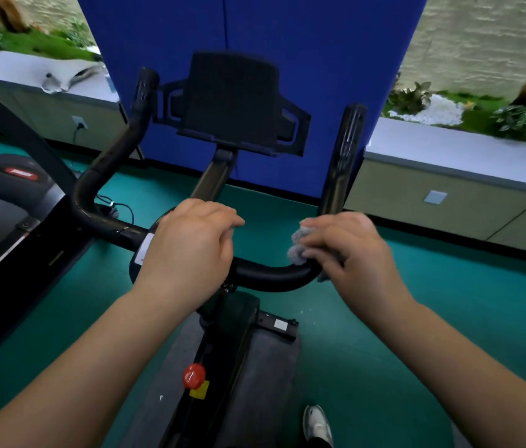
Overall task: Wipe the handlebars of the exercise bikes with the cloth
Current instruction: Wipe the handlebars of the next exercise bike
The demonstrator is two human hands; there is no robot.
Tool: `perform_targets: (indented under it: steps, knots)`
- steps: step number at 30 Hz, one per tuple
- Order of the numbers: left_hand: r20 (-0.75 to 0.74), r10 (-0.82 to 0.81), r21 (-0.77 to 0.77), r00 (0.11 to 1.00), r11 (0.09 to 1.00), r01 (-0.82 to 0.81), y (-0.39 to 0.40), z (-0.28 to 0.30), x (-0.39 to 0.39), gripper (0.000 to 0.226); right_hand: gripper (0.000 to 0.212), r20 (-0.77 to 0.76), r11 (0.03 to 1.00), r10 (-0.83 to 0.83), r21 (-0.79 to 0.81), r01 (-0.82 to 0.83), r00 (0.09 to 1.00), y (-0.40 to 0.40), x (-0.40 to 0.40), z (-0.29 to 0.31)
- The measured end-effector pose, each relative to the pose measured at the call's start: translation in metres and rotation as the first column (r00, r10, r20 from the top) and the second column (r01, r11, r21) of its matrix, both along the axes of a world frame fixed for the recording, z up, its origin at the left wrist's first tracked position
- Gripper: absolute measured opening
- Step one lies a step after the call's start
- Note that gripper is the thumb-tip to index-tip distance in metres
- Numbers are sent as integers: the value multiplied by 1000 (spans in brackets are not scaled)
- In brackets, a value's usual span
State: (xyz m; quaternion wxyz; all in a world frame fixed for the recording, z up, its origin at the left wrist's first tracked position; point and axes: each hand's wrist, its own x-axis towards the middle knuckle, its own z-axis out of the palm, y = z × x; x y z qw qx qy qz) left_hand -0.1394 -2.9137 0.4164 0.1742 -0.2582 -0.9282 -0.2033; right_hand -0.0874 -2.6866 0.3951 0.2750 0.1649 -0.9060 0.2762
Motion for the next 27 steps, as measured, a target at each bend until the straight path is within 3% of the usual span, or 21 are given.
perform_targets:
  steps: [5,9,12,15,21,27]
  knots:
    - [-5,-56,-21,998,998,56,34,0,-7,25,4,-33,998,68,11,-68,997,19,-25,1]
    - [10,-59,-32,998,998,59,63,3,-16,24,3,-29,999,-21,44,22,999,52,-92,17]
    - [12,-42,-19,999,999,43,76,2,-22,25,2,-55,1000,-2,29,4,998,61,-96,12]
    - [54,-8,25,998,1000,7,88,2,-25,25,4,-116,997,70,-4,-71,991,69,-79,1]
    - [192,0,14,981,1000,-3,118,10,-33,35,11,-289,987,127,127,-93,949,92,-133,20]
    - [256,42,1,966,999,-44,138,17,-38,36,7,-317,998,33,-43,-50,948,102,-147,33]
